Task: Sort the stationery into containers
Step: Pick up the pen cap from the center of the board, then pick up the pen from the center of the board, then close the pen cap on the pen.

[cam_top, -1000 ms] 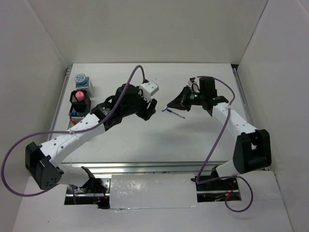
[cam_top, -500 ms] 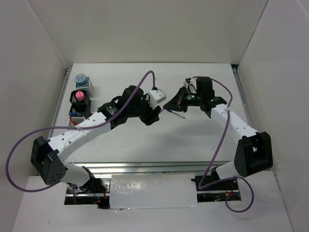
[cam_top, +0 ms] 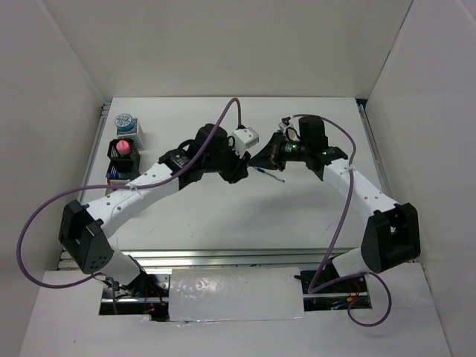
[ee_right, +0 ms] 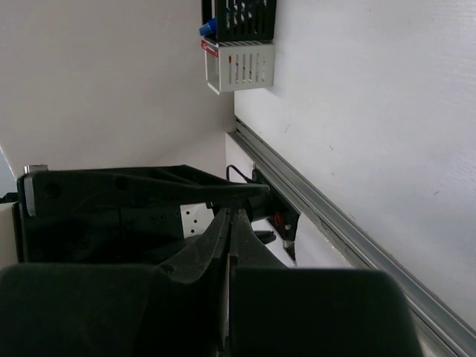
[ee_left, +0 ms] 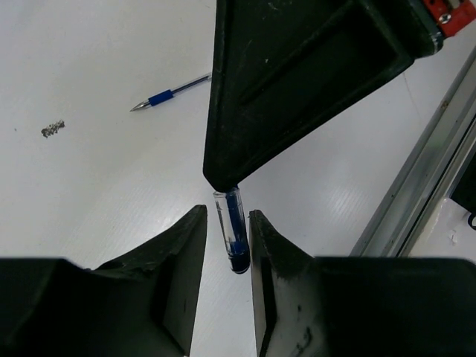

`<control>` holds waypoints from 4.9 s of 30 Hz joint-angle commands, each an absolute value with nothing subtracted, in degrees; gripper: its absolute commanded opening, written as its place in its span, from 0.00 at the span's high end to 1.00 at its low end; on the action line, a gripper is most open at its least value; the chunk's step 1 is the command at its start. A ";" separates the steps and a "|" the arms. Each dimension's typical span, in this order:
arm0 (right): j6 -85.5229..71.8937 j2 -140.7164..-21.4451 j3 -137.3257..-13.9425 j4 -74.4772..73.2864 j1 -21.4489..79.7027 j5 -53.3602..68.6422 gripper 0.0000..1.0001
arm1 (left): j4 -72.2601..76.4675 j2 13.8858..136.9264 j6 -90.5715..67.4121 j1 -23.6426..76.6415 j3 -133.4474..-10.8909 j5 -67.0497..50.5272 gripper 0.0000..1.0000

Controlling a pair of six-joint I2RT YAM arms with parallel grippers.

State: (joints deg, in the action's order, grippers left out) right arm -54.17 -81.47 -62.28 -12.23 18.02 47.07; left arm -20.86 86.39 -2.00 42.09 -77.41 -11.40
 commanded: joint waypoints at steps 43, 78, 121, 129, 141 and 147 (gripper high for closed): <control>33.22 -111.79 -90.09 -49.75 20.30 9.59 0.70 | -29.36 73.12 6.59 19.51 -66.27 -39.37 1.00; 34.46 -111.81 -92.55 -61.42 22.41 20.09 1.00 | -28.47 70.14 27.75 16.70 -61.09 -39.12 1.00; 31.82 -102.04 -86.04 -82.53 43.59 62.58 1.00 | -22.24 37.62 83.75 25.66 -30.94 -38.94 1.00; 31.03 -104.32 -86.40 -82.53 45.26 61.96 1.00 | -22.50 36.21 88.33 27.95 -29.71 -36.74 1.00; 28.92 -106.43 -87.45 -82.27 45.44 60.73 1.00 | -22.24 36.30 89.03 29.53 -29.62 -35.07 1.00; 26.28 -106.61 -87.63 -80.42 45.00 59.68 1.00 | -22.23 36.12 89.73 30.76 -29.18 -32.97 1.00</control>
State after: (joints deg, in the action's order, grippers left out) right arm 27.88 -106.34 -86.50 -75.90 44.77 59.92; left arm -23.14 36.60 87.20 29.95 -29.61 -32.86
